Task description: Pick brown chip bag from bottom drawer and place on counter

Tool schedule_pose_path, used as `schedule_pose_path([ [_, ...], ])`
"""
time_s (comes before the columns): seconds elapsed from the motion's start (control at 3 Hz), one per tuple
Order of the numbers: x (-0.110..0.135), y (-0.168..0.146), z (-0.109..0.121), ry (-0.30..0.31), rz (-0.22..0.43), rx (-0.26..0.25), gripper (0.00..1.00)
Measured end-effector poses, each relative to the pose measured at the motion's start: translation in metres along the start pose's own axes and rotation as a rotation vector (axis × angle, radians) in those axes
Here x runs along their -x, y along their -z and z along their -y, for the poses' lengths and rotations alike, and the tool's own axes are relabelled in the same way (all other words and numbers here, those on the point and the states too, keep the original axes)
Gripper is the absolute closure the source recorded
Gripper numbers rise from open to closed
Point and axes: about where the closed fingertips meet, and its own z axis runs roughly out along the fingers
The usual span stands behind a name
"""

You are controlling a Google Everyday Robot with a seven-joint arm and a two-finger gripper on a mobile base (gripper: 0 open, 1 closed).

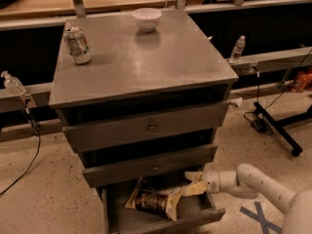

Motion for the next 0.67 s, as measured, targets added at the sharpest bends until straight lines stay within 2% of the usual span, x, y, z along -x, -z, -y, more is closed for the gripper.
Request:
schedule_pose_path([
  [0.33, -0.051, -0.034, 0.026, -0.163, 0.026, 0.026, 0.0],
  [0.67, -0.09, -0.046, 0.048, -0.294, 0.0, -0.027, 0.0],
])
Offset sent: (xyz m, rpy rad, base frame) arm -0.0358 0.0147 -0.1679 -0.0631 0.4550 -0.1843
